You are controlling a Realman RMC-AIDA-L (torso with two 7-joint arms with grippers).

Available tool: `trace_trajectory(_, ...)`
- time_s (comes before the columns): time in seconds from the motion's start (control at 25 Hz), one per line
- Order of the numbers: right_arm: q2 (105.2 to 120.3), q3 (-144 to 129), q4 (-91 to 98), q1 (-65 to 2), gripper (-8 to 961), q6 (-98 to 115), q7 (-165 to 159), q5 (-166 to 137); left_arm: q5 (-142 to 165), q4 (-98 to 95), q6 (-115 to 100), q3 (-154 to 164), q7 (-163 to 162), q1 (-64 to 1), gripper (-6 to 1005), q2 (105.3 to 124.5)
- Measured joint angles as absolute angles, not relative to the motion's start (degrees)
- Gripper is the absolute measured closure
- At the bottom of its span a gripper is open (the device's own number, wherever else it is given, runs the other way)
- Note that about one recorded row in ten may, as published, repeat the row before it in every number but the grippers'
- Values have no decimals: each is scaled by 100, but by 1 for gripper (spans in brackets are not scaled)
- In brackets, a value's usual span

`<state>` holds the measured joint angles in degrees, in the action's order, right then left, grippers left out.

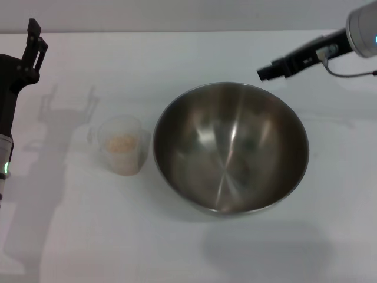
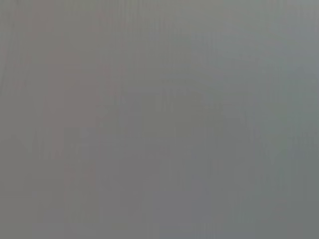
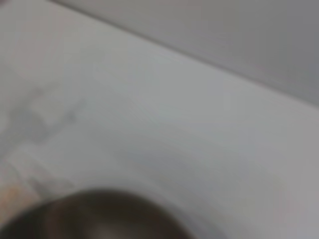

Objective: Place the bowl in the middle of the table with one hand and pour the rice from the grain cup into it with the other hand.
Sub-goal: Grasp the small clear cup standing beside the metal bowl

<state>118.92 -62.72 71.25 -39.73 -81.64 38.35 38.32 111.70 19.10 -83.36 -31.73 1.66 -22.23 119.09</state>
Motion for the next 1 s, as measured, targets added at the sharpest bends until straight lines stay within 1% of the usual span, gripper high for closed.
trace_trajectory(0.24,11921,-6532,7661,-3647,573,-7397,4418,4291,11170,1911,-8333,-3173,166,-2183,183,11909)
trace_trajectory(0.32,11928,-6835,7870,-3439,573,-6834,4475,4301,11171,1914,-8333,-3172,166,-2170,183,11909)
trace_trajectory(0.36,11922,-7237,8079,-3188,573,-6074,4504,4283,11171,1921,-8333,-3173,167,-2152,183,11909)
trace_trajectory(0.4,11922,-7237,8079,-3188,573,-6074,4504,4283,11170,1923,-8336,-3173,166,-2142,183,11909)
trace_trajectory(0.48,11921,-7600,8247,-2912,573,-5348,4580,4256,11170,1923,-8336,-3173,166,-2142,183,11909)
trace_trajectory(0.56,11930,-8092,8418,-2501,573,-4141,4780,4245,11171,1930,-8337,-3173,166,-2131,183,11909)
trace_trajectory(0.6,11930,-8092,8418,-2501,573,-4141,4780,4245,11171,1930,-8337,-3173,166,-2131,183,11909)
trace_trajectory(0.72,11944,-8536,8453,-2109,573,-2810,4987,4275,11171,1944,-8339,-3096,154,-2125,183,11909)
trace_trajectory(0.76,11952,-8903,8362,-1879,573,-1776,5124,4276,11171,1944,-8339,-3096,154,-2125,183,11909)
trace_trajectory(0.8,11952,-8903,8362,-1879,573,-1776,5124,4276,11171,1944,-8357,-3066,153,-2126,183,11909)
trace_trajectory(0.92,11956,-9607,7950,-1618,574,183,5299,4273,11171,1943,-8370,-3053,151,-2127,184,11909)
trace_trajectory(0.96,11942,-10109,7552,-1573,574,1536,5316,4265,11170,1942,-8376,-3056,151,-2127,184,11909)
trace_trajectory(1.0,11942,-10109,7552,-1573,574,1536,5316,4265,11170,1942,-8376,-3056,151,-2127,184,11909)
